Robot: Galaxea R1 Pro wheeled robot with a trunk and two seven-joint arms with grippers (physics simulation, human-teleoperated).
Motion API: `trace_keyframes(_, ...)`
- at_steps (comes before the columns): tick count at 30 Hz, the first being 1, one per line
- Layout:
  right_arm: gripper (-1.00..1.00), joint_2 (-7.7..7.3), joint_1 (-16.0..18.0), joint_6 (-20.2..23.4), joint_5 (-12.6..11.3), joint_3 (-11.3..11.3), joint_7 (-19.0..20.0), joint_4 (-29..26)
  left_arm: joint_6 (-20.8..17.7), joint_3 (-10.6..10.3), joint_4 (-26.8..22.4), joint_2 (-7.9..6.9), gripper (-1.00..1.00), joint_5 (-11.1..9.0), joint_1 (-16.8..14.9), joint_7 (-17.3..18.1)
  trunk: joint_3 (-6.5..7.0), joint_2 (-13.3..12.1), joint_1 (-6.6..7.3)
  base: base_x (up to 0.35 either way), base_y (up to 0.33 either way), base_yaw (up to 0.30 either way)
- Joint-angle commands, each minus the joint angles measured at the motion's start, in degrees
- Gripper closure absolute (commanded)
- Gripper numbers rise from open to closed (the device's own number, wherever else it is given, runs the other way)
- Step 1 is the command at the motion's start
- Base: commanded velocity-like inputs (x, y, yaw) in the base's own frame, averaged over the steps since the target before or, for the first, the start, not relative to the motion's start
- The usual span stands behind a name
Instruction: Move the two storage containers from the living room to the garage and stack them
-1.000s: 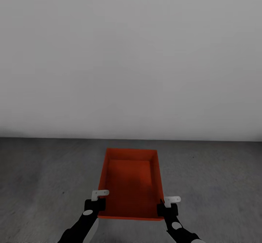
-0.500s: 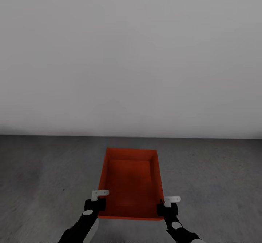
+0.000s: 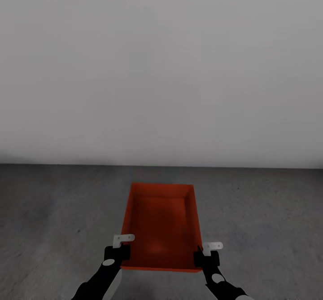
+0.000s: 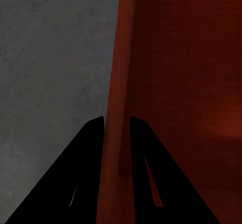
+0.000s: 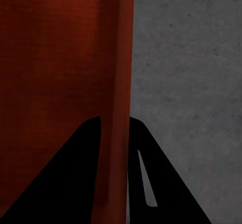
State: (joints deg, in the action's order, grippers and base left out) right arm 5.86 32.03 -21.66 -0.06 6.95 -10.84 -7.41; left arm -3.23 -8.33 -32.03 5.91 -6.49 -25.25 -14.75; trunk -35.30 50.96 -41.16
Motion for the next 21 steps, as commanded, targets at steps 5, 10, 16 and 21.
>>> trace_keyframes(5, 1.0, 0.12, 0.05, -3.92, 1.29, -1.41, -0.32, -0.77, -0.29, -0.2, -0.1, -0.02, 1.0, -0.89, 0.02, -0.69, -0.51, 0.04, 0.0, 0.0, 0.0, 0.0)
trace_keyframes(10, 1.0, 0.12, 0.05, -3.92, 1.29, -1.41, -0.32, -0.77, -0.29, -0.2, -0.19, -0.02, 1.0, -0.89, 0.02, -0.68, -0.96, 0.04, 0.0, 0.0, 0.0, 0.0)
trace_keyframes(16, 1.0, 0.12, 0.05, -3.92, 1.29, -1.41, -0.32, -0.77, -0.29, -0.2, -0.22, -0.02, 1.0, -0.84, 0.02, -0.66, -1.51, 0.04, 0.0, 0.0, 0.0, 0.0)
trace_keyframes(21, 1.0, 0.12, 0.04, -3.92, 1.17, -1.41, -0.32, -0.77, -0.29, -0.2, -0.22, -0.02, 1.0, -0.81, 0.02, -0.63, -1.97, 0.04, 0.0, 0.0, 0.0, 0.0)
